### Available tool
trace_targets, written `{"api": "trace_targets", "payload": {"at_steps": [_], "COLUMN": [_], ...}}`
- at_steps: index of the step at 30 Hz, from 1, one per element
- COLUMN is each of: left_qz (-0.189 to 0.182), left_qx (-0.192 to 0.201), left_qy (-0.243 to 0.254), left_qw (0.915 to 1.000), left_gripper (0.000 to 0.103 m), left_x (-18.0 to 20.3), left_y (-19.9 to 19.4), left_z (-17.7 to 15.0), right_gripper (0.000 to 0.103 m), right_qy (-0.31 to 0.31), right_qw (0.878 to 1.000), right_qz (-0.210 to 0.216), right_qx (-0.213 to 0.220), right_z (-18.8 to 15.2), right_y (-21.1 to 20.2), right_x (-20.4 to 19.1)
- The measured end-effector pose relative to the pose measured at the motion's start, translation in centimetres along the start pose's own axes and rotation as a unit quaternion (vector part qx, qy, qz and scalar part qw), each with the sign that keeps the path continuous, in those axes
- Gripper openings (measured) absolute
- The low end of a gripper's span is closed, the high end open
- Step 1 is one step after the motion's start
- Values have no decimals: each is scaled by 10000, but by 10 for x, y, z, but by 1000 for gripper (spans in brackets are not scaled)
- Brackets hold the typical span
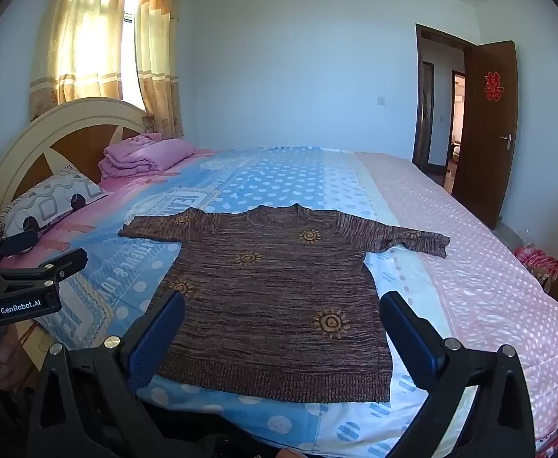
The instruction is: Fold small clothes
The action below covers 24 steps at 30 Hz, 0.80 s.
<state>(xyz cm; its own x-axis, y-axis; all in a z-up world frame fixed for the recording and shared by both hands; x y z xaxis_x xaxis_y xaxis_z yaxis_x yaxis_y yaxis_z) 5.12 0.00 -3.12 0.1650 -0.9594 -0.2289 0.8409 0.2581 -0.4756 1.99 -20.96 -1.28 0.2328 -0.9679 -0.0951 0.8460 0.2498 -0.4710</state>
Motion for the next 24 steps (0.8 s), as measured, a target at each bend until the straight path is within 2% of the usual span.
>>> {"api": "trace_targets", "payload": {"at_steps": [2,24], "left_qz": [-112,82], "left_qx": [-17,-11], "left_qy": [-172,-6], "left_qw": [9998,10000], "left_gripper": [103,103], "left_x": [0,-5], "left_y": [0,8], "left_z": [0,0], "right_gripper": [102,102], "right_qy": [36,204], "right_qw": [10000,9998], "right_qz": [18,13], "right_qx": [10,-16], "right_z": [0,-7], "right_y": [0,9], "right_x": [1,16]}}
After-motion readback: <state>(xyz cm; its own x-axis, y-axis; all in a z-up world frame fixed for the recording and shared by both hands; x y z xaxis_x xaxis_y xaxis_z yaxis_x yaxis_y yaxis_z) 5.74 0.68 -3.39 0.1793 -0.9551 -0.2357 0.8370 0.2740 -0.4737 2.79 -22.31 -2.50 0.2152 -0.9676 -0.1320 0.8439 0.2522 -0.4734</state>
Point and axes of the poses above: each gripper's, at about its wrist camera, not at the fingertips, and y roughly the way its jaws point, x to its right, z to its top, the point moved 6 cm from there along y, roughly the way its jaws point, and after that the axes turned 15 degrees about z, right-handed, at the moved point
